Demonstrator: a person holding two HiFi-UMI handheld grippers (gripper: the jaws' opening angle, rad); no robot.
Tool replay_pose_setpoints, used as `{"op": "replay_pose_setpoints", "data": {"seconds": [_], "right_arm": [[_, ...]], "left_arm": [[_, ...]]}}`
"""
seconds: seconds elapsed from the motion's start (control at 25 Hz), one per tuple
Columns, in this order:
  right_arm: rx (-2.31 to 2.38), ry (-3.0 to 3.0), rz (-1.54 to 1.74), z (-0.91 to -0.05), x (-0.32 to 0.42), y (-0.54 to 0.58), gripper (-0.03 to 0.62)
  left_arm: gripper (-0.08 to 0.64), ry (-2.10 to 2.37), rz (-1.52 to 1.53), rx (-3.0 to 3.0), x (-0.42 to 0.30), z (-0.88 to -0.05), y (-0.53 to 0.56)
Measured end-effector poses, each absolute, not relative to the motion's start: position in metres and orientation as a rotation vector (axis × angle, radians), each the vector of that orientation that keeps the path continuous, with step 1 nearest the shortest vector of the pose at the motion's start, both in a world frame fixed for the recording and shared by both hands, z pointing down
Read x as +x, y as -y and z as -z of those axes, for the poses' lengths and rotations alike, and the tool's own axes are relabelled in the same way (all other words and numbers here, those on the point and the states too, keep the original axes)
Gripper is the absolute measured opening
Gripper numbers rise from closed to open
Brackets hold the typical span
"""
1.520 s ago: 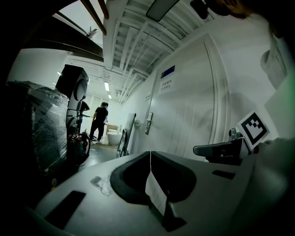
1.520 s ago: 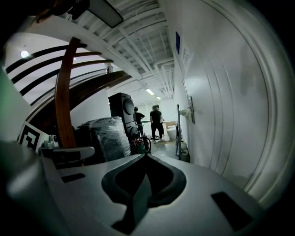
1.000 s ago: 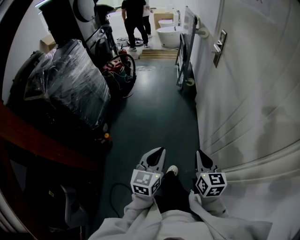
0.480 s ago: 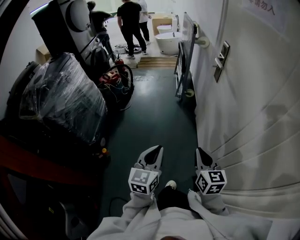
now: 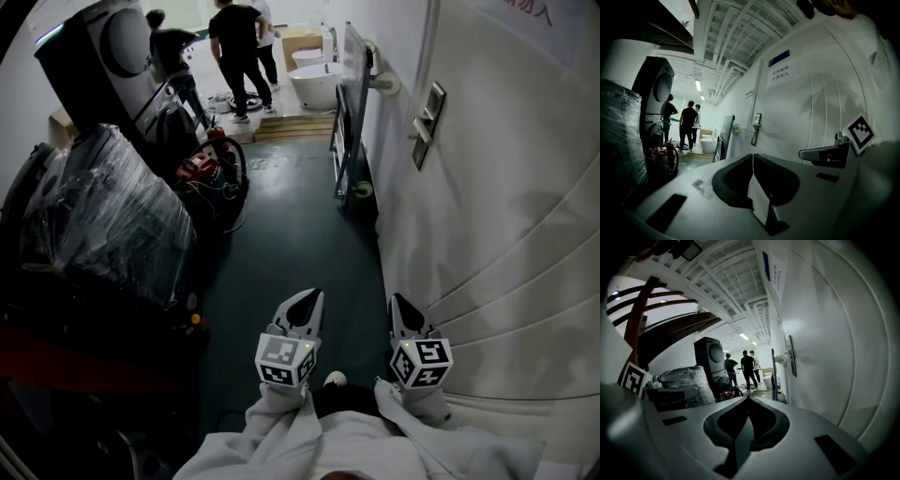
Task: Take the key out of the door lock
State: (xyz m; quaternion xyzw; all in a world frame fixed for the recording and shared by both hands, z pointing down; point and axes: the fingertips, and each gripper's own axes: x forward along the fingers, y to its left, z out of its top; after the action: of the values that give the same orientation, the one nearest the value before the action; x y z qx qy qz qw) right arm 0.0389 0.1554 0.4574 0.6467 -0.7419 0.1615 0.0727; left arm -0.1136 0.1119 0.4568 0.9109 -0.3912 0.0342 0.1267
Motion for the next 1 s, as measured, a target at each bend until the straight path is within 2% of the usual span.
{"op": "replay_pose_setpoints", "data": {"seconds": [1.0], "right_arm": [[2.022, 2.156, -0.586, -0.478, 0.076, -0.133, 0.052]], "left_arm": [[0.017, 1.017, -0.189, 2.683, -0.060, -0.470, -0.068]]}}
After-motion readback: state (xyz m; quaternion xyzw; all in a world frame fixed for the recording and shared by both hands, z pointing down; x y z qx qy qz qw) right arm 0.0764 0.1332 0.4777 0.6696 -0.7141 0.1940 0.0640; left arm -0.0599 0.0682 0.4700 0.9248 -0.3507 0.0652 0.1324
